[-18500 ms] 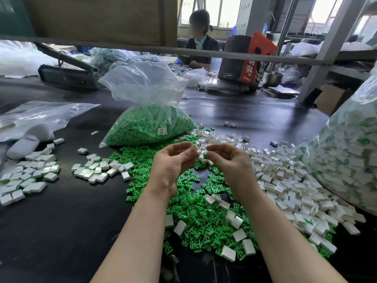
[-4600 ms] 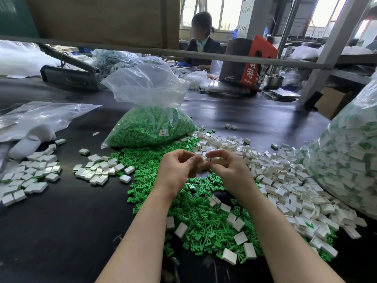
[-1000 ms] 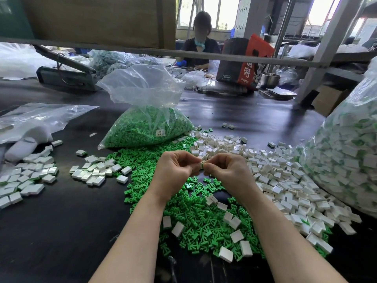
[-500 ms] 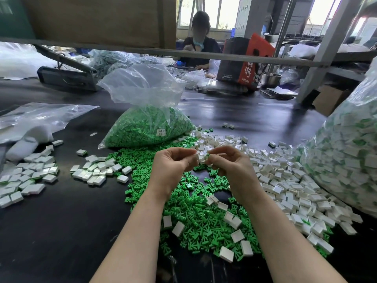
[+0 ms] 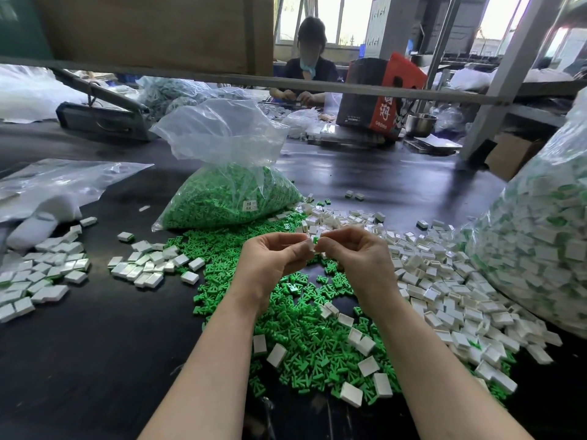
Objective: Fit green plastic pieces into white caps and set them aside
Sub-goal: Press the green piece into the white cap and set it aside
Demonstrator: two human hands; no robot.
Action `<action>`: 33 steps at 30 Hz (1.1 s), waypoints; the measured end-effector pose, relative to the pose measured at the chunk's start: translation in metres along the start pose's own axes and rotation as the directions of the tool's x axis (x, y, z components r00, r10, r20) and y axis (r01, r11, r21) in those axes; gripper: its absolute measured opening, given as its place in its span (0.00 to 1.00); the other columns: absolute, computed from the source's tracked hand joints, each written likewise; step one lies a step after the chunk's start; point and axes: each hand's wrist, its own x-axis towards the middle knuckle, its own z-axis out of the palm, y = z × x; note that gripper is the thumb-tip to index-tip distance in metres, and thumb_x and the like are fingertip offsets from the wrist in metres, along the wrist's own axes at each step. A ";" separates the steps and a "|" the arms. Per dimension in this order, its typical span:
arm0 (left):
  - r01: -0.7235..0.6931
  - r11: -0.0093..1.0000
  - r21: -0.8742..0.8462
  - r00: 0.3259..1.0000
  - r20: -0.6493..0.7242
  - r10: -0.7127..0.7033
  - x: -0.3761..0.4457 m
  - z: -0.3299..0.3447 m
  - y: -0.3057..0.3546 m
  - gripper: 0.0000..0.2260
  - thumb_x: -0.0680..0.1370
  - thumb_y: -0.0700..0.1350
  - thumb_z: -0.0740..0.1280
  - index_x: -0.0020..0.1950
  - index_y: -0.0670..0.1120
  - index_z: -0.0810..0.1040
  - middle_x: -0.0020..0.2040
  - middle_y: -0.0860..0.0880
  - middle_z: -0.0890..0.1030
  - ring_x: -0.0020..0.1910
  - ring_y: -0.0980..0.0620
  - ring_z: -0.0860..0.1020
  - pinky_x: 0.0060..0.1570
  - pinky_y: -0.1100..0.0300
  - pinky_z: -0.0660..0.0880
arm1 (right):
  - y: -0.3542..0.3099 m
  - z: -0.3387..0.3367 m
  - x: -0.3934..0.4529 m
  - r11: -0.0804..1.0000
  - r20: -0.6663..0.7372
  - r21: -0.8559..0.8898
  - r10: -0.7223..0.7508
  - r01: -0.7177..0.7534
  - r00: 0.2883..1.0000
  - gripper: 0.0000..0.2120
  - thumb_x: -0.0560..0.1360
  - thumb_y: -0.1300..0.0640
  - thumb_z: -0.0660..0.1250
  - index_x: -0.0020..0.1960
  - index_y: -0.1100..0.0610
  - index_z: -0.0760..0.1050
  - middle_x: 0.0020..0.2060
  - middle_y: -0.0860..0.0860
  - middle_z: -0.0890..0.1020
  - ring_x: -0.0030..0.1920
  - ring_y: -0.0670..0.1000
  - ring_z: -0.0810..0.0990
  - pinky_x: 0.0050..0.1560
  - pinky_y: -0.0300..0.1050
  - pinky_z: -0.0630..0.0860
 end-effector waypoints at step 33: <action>-0.220 0.819 0.530 0.975 0.131 0.177 0.000 -0.008 -0.009 0.06 0.73 0.32 0.73 0.42 0.43 0.83 0.39 0.44 0.85 0.37 0.52 0.84 0.43 0.59 0.82 | 0.013 -0.014 0.000 0.928 0.227 -0.371 0.109 -0.017 0.968 0.03 0.74 0.61 0.73 0.41 0.57 0.82 0.34 0.49 0.86 0.37 0.47 0.85 0.40 0.36 0.79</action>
